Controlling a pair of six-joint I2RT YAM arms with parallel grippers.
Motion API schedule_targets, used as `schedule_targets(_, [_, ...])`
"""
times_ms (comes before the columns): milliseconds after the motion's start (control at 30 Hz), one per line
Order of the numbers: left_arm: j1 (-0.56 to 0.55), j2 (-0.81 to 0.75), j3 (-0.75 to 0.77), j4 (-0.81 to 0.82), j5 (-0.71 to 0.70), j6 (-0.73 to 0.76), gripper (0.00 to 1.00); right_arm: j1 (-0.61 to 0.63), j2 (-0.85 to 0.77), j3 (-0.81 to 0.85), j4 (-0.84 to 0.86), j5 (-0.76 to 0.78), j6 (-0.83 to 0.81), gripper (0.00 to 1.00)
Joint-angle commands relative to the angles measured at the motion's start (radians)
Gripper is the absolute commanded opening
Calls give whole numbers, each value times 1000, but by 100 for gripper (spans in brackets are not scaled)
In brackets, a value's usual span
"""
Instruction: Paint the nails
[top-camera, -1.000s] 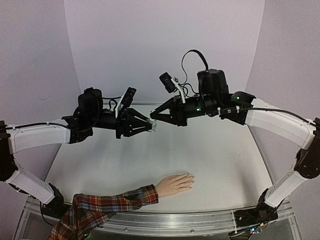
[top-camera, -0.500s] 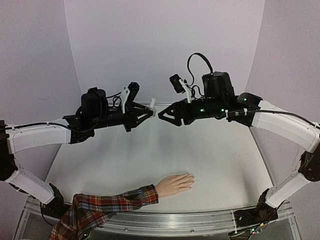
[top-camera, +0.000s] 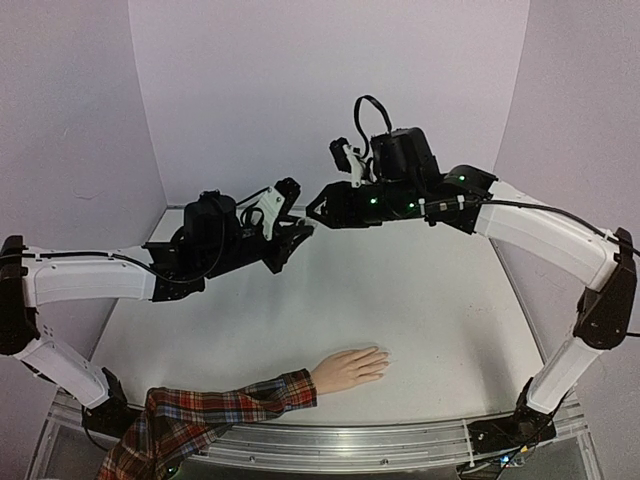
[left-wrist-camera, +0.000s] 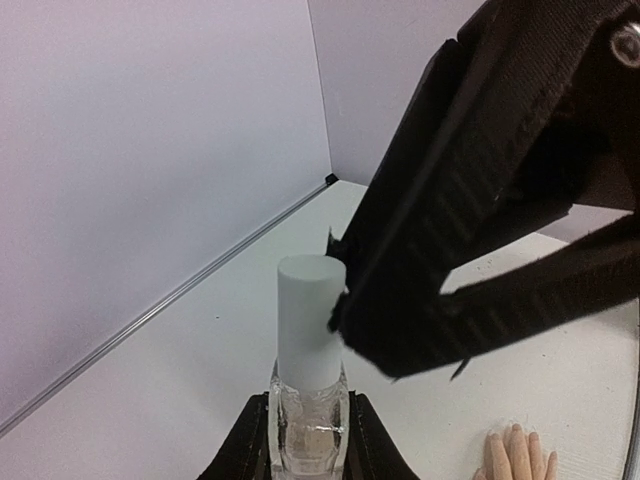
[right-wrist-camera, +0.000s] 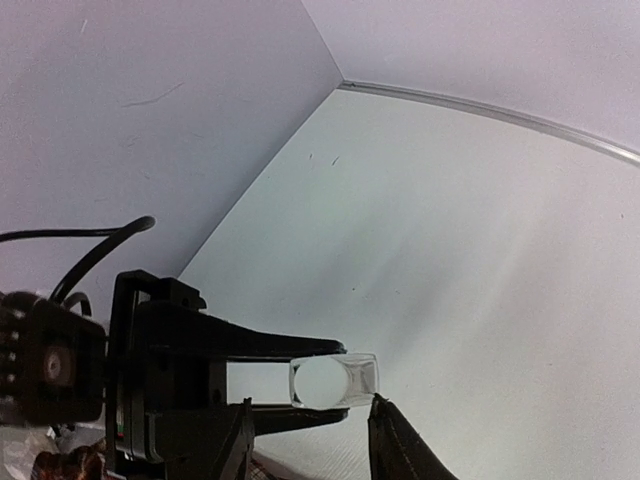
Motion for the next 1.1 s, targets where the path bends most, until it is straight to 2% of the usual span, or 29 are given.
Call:
schedule_targets(0, [-16, 11, 52, 61, -42, 12, 0, 15, 43, 81, -17, 63, 36, 37])
schedule_targets(267, [-23, -4, 41, 56, -22, 1, 0, 18, 87, 116, -18, 76, 17, 26])
schedule_targets(400, [-23, -23, 32, 61, 3, -5, 0, 18, 99, 115, -17, 64, -4, 24])
schedule_targets(500, [-23, -40, 25, 62, 75, -15, 0, 18, 88, 100, -16, 19, -58, 13])
schedule_targets(600, [7, -74, 9, 56, 269, -37, 0, 16, 50, 50, -4, -74, -170, 0])
schedule_targets(667, [77, -92, 6, 62, 537, -108, 0, 14, 9, -18, 9, -194, -288, 0])
schedule_targets(767, [175, -77, 13, 115, 973, -246, 0, 12, -49, -118, 8, -505, -515, 0])
schedule_targets(833, [201, -58, 34, 110, 1113, -275, 0, 11, -88, -179, 17, -582, -578, 0])
schedule_targets(967, [208, -23, 94, -18, 1169, -213, 0, 4, -101, -199, 21, -615, -575, 0])
schedule_targets(1067, [208, -21, 108, -53, 1118, -182, 0, 4, -116, -223, 43, -574, -564, 0])
